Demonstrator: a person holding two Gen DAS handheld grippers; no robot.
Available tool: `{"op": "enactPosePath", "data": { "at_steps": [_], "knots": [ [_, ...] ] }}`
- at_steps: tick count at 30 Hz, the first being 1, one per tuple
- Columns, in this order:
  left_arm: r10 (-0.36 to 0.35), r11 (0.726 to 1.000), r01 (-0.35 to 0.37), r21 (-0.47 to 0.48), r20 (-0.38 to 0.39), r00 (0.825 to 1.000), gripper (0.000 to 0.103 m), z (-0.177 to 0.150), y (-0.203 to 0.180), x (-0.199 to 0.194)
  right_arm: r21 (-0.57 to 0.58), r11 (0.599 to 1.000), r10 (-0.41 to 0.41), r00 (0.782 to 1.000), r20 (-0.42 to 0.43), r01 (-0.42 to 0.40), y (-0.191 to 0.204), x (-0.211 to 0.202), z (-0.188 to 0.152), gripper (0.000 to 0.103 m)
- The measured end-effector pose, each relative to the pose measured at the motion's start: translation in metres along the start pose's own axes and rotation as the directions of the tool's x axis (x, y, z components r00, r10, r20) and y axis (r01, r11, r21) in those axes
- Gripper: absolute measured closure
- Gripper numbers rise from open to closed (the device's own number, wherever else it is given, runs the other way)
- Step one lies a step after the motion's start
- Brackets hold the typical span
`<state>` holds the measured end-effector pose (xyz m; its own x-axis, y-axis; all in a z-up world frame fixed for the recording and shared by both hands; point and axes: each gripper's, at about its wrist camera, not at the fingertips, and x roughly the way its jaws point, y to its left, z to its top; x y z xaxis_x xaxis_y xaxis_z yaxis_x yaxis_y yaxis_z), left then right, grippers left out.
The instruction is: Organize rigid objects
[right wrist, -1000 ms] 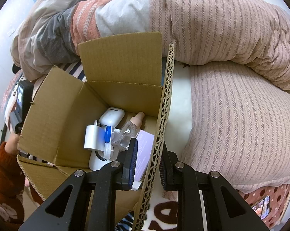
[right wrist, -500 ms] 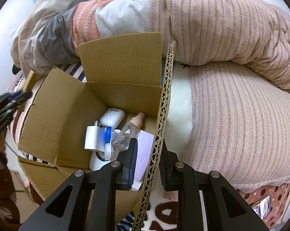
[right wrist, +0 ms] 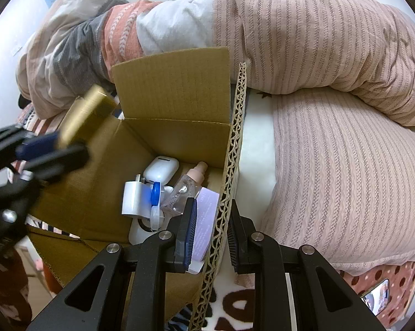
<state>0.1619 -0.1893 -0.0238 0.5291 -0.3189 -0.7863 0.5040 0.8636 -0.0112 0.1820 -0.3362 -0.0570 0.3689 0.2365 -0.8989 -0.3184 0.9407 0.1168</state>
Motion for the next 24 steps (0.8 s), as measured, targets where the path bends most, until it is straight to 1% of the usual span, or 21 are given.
{"op": "enactPosePath", "data": {
  "at_steps": [3,5,6,7,9,10,11,12,13,14,15,16,17,18,19,20,21,22,23,24],
  "knots": [
    [0.017,1.0,-0.017,0.004,0.006,1.0,0.086,-0.001,0.0,0.004,-0.004,1.0,0.002,1.0,0.001,-0.002,0.0,0.0,0.0,0.085],
    [0.027,1.0,-0.027,0.002,0.012,1.0,0.075,-0.001,0.0,0.002,-0.002,1.0,0.005,1.0,0.001,-0.005,0.0,0.0,0.0,0.085],
    [0.036,0.999,-0.036,-0.002,0.02,0.999,0.06,-0.002,0.002,0.0,0.002,1.0,0.013,1.0,0.004,-0.013,0.0,0.0,0.0,0.084],
    [0.048,0.999,-0.048,-0.006,0.031,0.998,0.047,-0.004,0.003,-0.003,0.012,1.0,0.008,1.0,0.016,-0.009,-0.001,-0.001,0.0,0.084],
    [0.064,0.998,-0.063,-0.016,0.051,0.997,0.041,-0.008,0.006,-0.011,0.018,1.0,0.007,0.999,0.037,-0.008,-0.001,-0.003,-0.002,0.083],
    [0.061,0.998,-0.059,-0.023,0.055,0.997,0.037,-0.01,0.009,-0.015,0.018,1.0,0.003,0.999,0.049,-0.004,0.0,-0.005,-0.003,0.082],
    [0.055,0.998,-0.053,-0.034,0.06,0.997,0.035,-0.012,0.011,-0.019,0.02,1.0,-0.005,0.998,0.069,0.004,0.001,-0.008,-0.004,0.079],
    [0.051,0.998,-0.047,-0.051,0.07,0.996,0.029,-0.016,0.014,-0.026,0.021,1.0,-0.011,0.997,0.081,0.009,0.002,-0.009,-0.004,0.077],
    [0.052,0.997,-0.047,-0.063,0.08,0.995,0.022,-0.018,0.016,-0.032,0.023,1.0,-0.018,0.994,0.107,0.016,0.003,-0.014,-0.005,0.071],
    [0.055,0.996,-0.048,-0.076,0.095,0.994,0.019,-0.022,0.018,-0.039,0.024,1.0,-0.023,0.99,0.137,0.02,0.004,-0.02,-0.007,0.063],
    [0.058,0.995,-0.049,-0.088,0.111,0.992,0.014,-0.025,0.02,-0.047,0.025,0.999,-0.03,0.987,0.161,0.026,0.005,-0.025,-0.008,0.059],
    [0.065,0.993,-0.052,-0.103,0.129,0.99,0.01,-0.03,0.024,-0.057,0.03,0.998,-0.051,0.978,0.202,0.046,0.007,-0.034,-0.012,0.048],
    [0.08,0.991,-0.062,-0.121,0.144,0.986,0.008,-0.035,0.027,-0.067,0.037,0.997,-0.076,0.968,0.239,0.069,0.008,-0.042,-0.015,0.039],
    [0.094,0.988,-0.074,-0.133,0.155,0.983,0.003,-0.038,0.029,-0.074,0.045,0.994,-0.108,0.946,0.307,0.099,0.011,-0.056,-0.022,0.037],
    [0.121,0.983,-0.094,-0.155,0.178,0.977,0.001,-0.045,0.033,-0.087,0.047,0.993,-0.12,0.927,0.355,0.11,0.014,-0.066,-0.028,0.034],
    [0.137,0.98,-0.105,-0.167,0.193,0.972,0.001,-0.051,0.036,-0.096,0.043,0.992,-0.123,0.907,0.402,0.115,0.018,-0.077,-0.035,0.023],
    [0.152,0.977,-0.116,-0.178,0.202,0.968,0.001,-0.057,0.038,-0.104,0.038,0.993,-0.12,0.888,0.444,0.115,0.023,-0.087,-0.042,0.016],
    [0.171,0.973,-0.132,-0.191,0.204,0.964,0.001,-0.062,0.04,-0.111,0.036,0.993,-0.117,0.869,0.481,0.114,0.028,-0.095,-0.049,0.004],
    [0.193,0.967,-0.151,-0.204,0.205,0.96,0.001,-0.069,0.041,-0.118,0.034,0.993,-0.118,0.848,0.516,0.117,0.032,-0.102,-0.056,0.0],
    [0.213,0.962,-0.168,-0.215,0.207,0.955,0.001,-0.073,0.041,-0.122,0.035,0.99,-0.13,0.817,0.562,0.133,0.04,-0.111,-0.067,0.0]
  ]
}}
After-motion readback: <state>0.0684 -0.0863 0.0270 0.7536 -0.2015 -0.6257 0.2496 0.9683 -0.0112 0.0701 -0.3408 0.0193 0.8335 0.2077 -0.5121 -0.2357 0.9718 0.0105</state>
